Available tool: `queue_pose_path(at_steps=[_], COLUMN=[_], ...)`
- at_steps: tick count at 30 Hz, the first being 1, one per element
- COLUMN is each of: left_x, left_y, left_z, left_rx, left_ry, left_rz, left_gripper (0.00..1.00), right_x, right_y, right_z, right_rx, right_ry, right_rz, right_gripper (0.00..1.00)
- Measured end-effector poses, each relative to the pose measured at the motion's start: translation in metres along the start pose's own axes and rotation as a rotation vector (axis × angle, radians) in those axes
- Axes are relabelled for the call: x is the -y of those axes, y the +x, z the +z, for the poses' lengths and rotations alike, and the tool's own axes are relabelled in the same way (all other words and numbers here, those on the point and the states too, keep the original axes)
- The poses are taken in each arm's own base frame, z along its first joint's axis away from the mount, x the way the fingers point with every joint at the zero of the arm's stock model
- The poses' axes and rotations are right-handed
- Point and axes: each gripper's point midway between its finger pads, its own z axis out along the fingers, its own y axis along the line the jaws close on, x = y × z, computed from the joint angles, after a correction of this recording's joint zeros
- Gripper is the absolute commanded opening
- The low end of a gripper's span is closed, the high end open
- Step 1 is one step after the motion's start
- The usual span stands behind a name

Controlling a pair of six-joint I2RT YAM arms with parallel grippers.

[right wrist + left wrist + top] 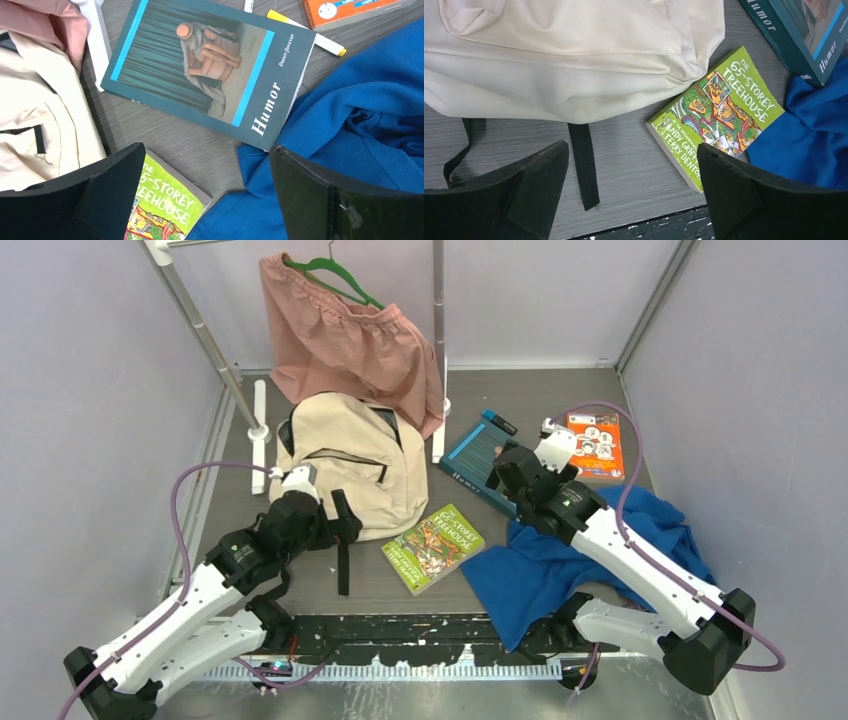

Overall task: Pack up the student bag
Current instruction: Adjust the student bag at the center of the board.

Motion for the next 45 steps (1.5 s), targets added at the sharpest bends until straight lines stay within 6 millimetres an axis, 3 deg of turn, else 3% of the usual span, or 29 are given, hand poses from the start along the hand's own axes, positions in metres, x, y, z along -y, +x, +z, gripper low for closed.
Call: queue_pose_path(at_steps=[9,14,18,22,26,29,32,38,41,45], left_x=[0.005,0.017,0.031,0.054,0.064,0.069,0.081,0.107,0.095,0.057], left_y=[0.006,0.023,0.049,0.088,0.122,0.131,0.125,0.083,0.066,0.040], left_z=[0.000,0.007,0.013,0.005,0.004,0.011,0.014,0.012,0.013,0.012], left_rx=[-0.035,-0.133,-0.234,-0.319,-0.383,-0.399,-0.378,-0.253,-0.228,-0.165], left_ry=[0.030,0.076,0.108,0.163,0.162,0.124,0.100,0.083,0.049,-0.030], left_rz=[0.009,0.043,0.096,0.220,0.330,0.388,0.413,0.387,0.310,0.176], left_gripper=[0.99,0.99,0.99,0.99,0.99,1.00,1.00,1.00,1.00,1.00], right_x=[0.010,0.014,0.018,0.026,0.035,0.041,0.041,0.036,0.012,-0.009], right_y=[0.001,0.004,0.015,0.031,0.053,0.069,0.074,0.093,0.096,0.086], right_z=[-0.003,-0.004,0.002,0.006,0.010,0.010,0.012,0.021,0.027,0.049], right_rx=[0.018,0.028,0.010,-0.024,-0.070,-0.118,-0.134,-0.213,-0.291,-0.376], right_ry=[0.002,-0.002,0.006,0.023,0.029,0.018,0.023,0.028,-0.097,-0.199], right_rz=[0.035,0.042,0.028,0.015,-0.007,-0.031,-0.040,-0.101,-0.015,0.116], right_gripper=[1.00,1.00,1.00,1.00,1.00,1.00,1.00,1.00,1.00,1.00])
